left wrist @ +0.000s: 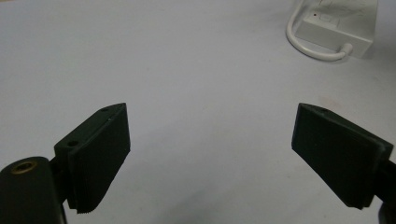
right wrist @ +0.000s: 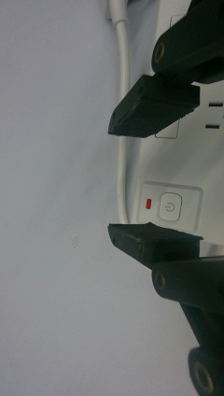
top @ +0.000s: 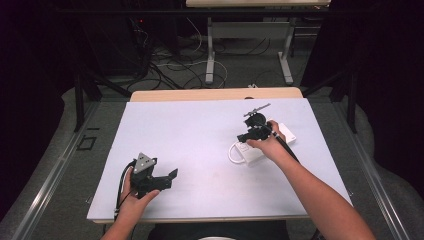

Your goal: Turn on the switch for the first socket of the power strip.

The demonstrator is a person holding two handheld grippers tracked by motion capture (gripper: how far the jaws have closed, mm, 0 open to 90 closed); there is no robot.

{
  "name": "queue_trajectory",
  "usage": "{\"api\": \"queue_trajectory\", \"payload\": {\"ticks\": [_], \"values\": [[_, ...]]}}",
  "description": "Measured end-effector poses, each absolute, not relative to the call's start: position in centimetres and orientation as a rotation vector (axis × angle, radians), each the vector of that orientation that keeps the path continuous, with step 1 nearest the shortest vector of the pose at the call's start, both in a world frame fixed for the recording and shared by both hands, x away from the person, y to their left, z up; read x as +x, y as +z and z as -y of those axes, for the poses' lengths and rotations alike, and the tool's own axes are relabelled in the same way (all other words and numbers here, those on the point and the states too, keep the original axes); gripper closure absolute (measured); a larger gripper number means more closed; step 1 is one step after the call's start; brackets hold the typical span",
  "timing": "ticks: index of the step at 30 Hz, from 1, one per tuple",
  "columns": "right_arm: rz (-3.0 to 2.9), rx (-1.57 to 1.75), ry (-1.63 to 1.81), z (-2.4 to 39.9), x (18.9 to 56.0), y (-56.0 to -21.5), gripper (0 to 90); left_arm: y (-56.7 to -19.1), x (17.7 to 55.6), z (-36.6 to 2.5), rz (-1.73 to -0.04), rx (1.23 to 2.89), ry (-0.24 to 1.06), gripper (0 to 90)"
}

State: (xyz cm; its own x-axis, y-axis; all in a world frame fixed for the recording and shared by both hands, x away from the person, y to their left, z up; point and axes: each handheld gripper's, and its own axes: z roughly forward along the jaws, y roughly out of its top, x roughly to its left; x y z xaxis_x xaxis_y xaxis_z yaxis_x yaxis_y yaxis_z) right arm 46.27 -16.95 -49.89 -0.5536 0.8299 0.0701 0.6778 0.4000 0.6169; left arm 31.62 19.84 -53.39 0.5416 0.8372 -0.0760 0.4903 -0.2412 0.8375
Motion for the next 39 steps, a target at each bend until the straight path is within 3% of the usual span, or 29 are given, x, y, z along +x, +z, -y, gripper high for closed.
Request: {"api": "queue_trajectory", "payload": {"ticks": [18,32,39], "values": [[-2.404,1.209,0.988,15.2,44.0,-47.7,37.6,-53.4,31.6,-19.8,-1.085,1.895,0.496,11.6],[-2.356,1.119,1.127,14.9,41.7,-46.4,18.7,-53.4,31.6,-19.9,-1.087,1.892,0.498,11.6],[-2.298,1.081,1.203,15.5,40.1,-45.7,15.2,-53.4,31.7,-19.8,-1.089,1.892,0.497,11.6]]}}
